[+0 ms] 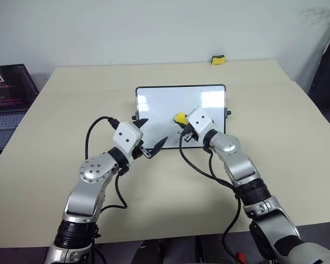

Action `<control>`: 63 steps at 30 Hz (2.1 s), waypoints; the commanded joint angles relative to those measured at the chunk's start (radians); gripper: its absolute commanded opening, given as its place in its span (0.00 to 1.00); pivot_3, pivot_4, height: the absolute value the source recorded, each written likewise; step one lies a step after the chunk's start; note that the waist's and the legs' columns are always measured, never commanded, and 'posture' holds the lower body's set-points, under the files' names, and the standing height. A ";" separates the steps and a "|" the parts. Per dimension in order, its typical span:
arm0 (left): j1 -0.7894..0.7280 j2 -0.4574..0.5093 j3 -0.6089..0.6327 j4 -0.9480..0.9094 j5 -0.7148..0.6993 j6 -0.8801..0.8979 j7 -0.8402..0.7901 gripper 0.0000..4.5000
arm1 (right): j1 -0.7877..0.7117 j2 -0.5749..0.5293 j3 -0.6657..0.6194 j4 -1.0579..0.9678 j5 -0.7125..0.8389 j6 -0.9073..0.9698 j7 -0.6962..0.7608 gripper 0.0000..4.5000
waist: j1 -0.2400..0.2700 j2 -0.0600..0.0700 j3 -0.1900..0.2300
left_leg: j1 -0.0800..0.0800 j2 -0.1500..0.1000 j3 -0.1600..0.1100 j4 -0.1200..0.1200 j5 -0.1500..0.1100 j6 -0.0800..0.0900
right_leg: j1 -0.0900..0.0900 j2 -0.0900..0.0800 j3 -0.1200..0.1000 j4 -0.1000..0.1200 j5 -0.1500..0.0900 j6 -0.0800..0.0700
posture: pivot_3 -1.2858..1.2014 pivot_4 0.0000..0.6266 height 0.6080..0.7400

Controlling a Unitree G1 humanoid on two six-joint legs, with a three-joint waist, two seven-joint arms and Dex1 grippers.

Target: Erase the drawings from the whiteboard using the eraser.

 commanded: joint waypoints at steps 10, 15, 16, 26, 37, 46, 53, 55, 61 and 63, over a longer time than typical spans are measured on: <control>0.135 -0.002 0.005 -0.110 -0.040 0.027 0.014 1.00 | 0.058 -0.079 -0.026 -0.221 0.032 0.140 0.021 0.22 | 0.002 0.000 0.000 | -0.001 0.000 0.000 0.000 0.000 0.000 | 0.000 0.000 0.000 0.000 0.000 0.000 | 0.52 0.24 1.00; 0.192 -0.019 -0.003 -0.113 -0.047 0.038 0.039 1.00 | 0.057 -0.096 -0.020 -0.240 0.033 0.182 0.023 0.22 | 0.003 0.000 0.000 | -0.001 0.000 0.000 0.000 0.000 0.000 | 0.000 0.000 0.000 0.000 0.000 0.000 | 0.52 0.24 1.00; 0.199 -0.024 -0.002 -0.111 -0.049 0.038 0.044 1.00 | 0.055 -0.096 -0.020 -0.242 0.034 0.185 0.023 0.22 | 0.005 0.000 0.000 | -0.001 0.000 0.000 0.000 0.000 0.001 | 0.000 0.000 0.000 0.000 0.000 0.000 | 0.52 0.24 1.00; 0.211 -0.015 -0.005 -0.090 -0.036 0.014 0.045 1.00 | 0.001 -0.078 -0.018 -0.189 0.029 0.142 -0.003 0.22 | 0.007 0.000 0.000 | -0.001 0.000 0.000 0.000 -0.002 0.003 | 0.000 0.000 0.000 0.000 0.000 0.000 | 0.52 0.24 1.00; 0.192 -0.005 -0.010 -0.094 -0.034 0.004 0.042 1.00 | -0.071 -0.028 0.026 0.038 -0.029 -0.083 -0.103 0.22 | 0.006 0.000 0.000 | -0.001 0.000 0.000 0.000 -0.001 0.003 | 0.000 0.000 0.000 0.000 0.000 0.000 | 0.52 0.24 1.00; 0.181 0.008 0.006 -0.092 -0.041 0.006 0.042 1.00 | -0.009 -0.020 0.077 0.109 -0.065 -0.143 -0.093 0.22 | 0.003 0.000 0.000 | 0.000 0.000 0.001 0.000 -0.002 0.003 | 0.000 0.000 0.001 0.000 0.000 0.000 | 0.52 0.24 1.00; 0.186 0.004 0.000 -0.098 -0.042 0.007 0.047 1.00 | 0.032 -0.025 0.108 0.099 -0.094 -0.140 -0.072 0.22 | 0.003 0.000 0.000 | 0.001 0.000 0.001 0.000 -0.002 0.003 | 0.001 0.000 0.001 0.001 0.000 0.000 | 0.52 0.24 1.00; 0.187 0.003 -0.001 -0.099 -0.043 0.008 0.047 1.00 | 0.050 -0.032 0.121 0.093 -0.104 -0.137 -0.060 0.22 | 0.003 0.000 0.000 | 0.002 0.000 0.001 0.000 -0.002 0.003 | 0.002 0.000 0.000 0.001 0.000 0.000 | 0.52 0.24 1.00; 0.179 0.006 0.003 -0.091 -0.045 0.007 0.044 1.00 | 0.084 -0.049 0.142 0.082 -0.123 -0.120 -0.028 0.22 | 0.004 0.000 0.000 | 0.004 0.000 0.001 0.000 -0.002 0.004 | 0.004 0.000 0.000 0.001 0.000 0.000 | 0.52 0.24 1.00; 0.182 0.008 0.004 -0.093 -0.045 0.008 0.043 1.00 | 0.092 -0.056 0.145 0.070 -0.125 -0.114 -0.017 0.22 | 0.004 0.000 0.000 | 0.004 0.000 0.000 0.000 -0.002 0.004 | 0.004 0.000 0.000 0.001 0.000 0.000 | 0.52 0.24 1.00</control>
